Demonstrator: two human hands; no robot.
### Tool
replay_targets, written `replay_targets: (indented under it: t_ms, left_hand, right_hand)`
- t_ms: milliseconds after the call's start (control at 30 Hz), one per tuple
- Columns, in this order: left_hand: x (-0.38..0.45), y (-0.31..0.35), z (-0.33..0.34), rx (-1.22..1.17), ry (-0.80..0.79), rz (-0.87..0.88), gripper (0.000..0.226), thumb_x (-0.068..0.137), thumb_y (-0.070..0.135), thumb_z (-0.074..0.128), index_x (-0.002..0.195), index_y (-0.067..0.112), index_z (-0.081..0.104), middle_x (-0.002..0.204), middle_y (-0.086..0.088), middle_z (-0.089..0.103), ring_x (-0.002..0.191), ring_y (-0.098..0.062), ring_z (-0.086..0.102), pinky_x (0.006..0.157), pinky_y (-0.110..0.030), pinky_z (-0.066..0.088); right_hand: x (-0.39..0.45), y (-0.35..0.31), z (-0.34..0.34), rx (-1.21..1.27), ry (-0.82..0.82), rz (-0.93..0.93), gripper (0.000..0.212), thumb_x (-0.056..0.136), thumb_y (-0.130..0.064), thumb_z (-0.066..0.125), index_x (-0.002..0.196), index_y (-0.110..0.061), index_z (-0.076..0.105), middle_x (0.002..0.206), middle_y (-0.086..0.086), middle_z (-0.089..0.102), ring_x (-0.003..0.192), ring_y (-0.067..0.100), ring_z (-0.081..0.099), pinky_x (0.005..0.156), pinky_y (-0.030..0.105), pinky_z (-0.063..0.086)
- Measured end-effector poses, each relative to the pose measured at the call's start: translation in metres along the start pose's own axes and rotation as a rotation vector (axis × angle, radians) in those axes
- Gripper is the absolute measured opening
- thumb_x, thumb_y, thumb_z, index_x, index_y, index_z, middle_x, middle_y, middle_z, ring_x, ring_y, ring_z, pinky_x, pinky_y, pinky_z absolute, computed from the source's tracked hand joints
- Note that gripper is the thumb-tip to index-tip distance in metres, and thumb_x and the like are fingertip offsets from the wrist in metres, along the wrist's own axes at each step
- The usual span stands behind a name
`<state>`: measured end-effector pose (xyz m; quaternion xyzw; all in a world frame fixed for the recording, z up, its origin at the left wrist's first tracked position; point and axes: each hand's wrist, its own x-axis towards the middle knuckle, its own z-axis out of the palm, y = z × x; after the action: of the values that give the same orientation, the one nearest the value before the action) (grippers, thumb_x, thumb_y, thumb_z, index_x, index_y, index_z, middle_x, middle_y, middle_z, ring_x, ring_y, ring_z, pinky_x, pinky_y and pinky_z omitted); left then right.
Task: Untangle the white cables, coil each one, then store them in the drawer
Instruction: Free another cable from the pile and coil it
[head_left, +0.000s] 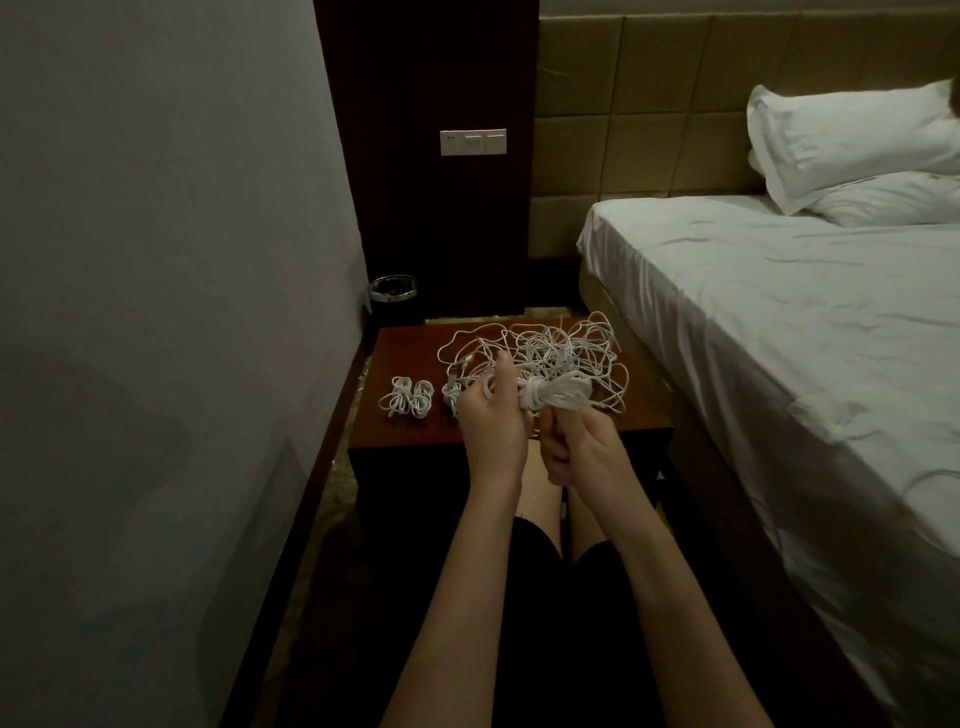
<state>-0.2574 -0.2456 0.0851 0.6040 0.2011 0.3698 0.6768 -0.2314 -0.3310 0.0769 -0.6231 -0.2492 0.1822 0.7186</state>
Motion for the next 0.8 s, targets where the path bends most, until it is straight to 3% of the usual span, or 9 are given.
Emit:
replay_targets:
  t_ms: [100, 200, 300, 400, 500, 567, 633, 700, 800]
  left_hand:
    - [0.004, -0.007, -0.001, 0.116, 0.058, 0.101, 0.049, 0.101, 0.034, 0.045, 0.059, 0.009, 0.043, 0.052, -0.009, 0.037, 0.05, -0.022, 0.035, 0.049, -0.031, 0.029]
    - [0.004, -0.009, -0.001, 0.205, 0.079, 0.212, 0.052, 0.102, 0.029, 0.046, 0.054, 0.011, 0.038, 0.047, -0.003, 0.035, 0.043, -0.01, 0.03, 0.045, -0.024, 0.025]
    - [0.0, -0.008, -0.002, 0.284, 0.084, 0.287, 0.053, 0.102, 0.026, 0.047, 0.052, 0.018, 0.033, 0.045, 0.005, 0.032, 0.04, -0.009, 0.03, 0.042, -0.019, 0.023]
    - [-0.002, -0.011, -0.005, 0.326, 0.087, 0.312, 0.049, 0.101, 0.029, 0.048, 0.053, 0.023, 0.038, 0.047, 0.006, 0.037, 0.043, -0.01, 0.034, 0.044, -0.021, 0.025]
    - [-0.006, -0.016, -0.008, 0.361, 0.033, 0.329, 0.046, 0.101, 0.03, 0.05, 0.056, 0.018, 0.047, 0.049, 0.007, 0.043, 0.046, -0.011, 0.041, 0.047, -0.017, 0.032]
    - [-0.009, -0.019, -0.01, 0.408, -0.018, 0.335, 0.045, 0.099, 0.029, 0.053, 0.059, 0.011, 0.051, 0.051, 0.006, 0.046, 0.05, -0.011, 0.046, 0.053, -0.011, 0.036]
    - [-0.01, -0.018, -0.012, 0.434, -0.079, 0.286, 0.034, 0.097, 0.03, 0.056, 0.068, 0.012, 0.055, 0.059, 0.008, 0.051, 0.055, -0.005, 0.049, 0.054, -0.011, 0.036]
    - [-0.006, -0.014, -0.016, 0.355, -0.164, 0.152, 0.014, 0.096, 0.029, 0.058, 0.092, 0.016, 0.06, 0.081, 0.01, 0.059, 0.074, 0.0, 0.056, 0.064, -0.014, 0.044]
    - [0.001, -0.003, -0.027, 0.259, -0.365, -0.01, 0.029, 0.096, 0.031, 0.056, 0.123, 0.02, 0.059, 0.11, 0.002, 0.063, 0.104, -0.01, 0.06, 0.075, -0.025, 0.055]
  right_hand:
    - [0.0, -0.001, 0.003, -0.061, 0.007, -0.004, 0.039, 0.106, -0.019, 0.03, 0.072, -0.007, 0.046, 0.049, -0.006, 0.032, 0.042, 0.007, 0.023, 0.038, 0.017, 0.02]
    - [-0.001, -0.002, 0.004, -0.091, 0.008, 0.032, 0.035, 0.104, -0.01, 0.03, 0.071, -0.008, 0.044, 0.049, -0.008, 0.033, 0.042, 0.005, 0.024, 0.039, 0.017, 0.021]
    - [-0.004, -0.007, 0.004, -0.029, 0.0, 0.062, 0.036, 0.102, -0.007, 0.032, 0.068, -0.013, 0.04, 0.051, -0.006, 0.03, 0.042, 0.006, 0.021, 0.04, 0.019, 0.017]
    - [-0.008, -0.013, 0.003, 0.001, -0.02, 0.105, 0.037, 0.102, -0.019, 0.038, 0.065, -0.016, 0.035, 0.053, -0.005, 0.027, 0.047, 0.01, 0.02, 0.047, 0.027, 0.014]
    - [-0.007, -0.012, 0.003, -0.056, 0.038, 0.116, 0.042, 0.101, -0.037, 0.041, 0.064, -0.017, 0.036, 0.052, -0.005, 0.027, 0.043, 0.009, 0.021, 0.043, 0.023, 0.018]
    - [-0.004, -0.006, 0.001, -0.058, 0.122, 0.106, 0.048, 0.101, -0.035, 0.043, 0.057, -0.019, 0.033, 0.049, -0.005, 0.027, 0.04, 0.007, 0.021, 0.039, 0.02, 0.019]
    - [-0.002, -0.001, -0.005, -0.071, 0.154, 0.094, 0.046, 0.101, -0.023, 0.043, 0.056, -0.018, 0.034, 0.05, -0.002, 0.027, 0.039, 0.007, 0.021, 0.039, 0.02, 0.021]
    - [-0.001, 0.0, -0.012, -0.079, 0.085, 0.102, 0.04, 0.1, -0.019, 0.042, 0.061, -0.017, 0.036, 0.053, -0.001, 0.026, 0.041, 0.008, 0.02, 0.041, 0.021, 0.019]
    - [-0.002, -0.003, -0.019, -0.079, -0.078, 0.111, 0.031, 0.103, -0.019, 0.041, 0.072, -0.016, 0.045, 0.05, -0.009, 0.029, 0.043, 0.007, 0.02, 0.046, 0.026, 0.014]
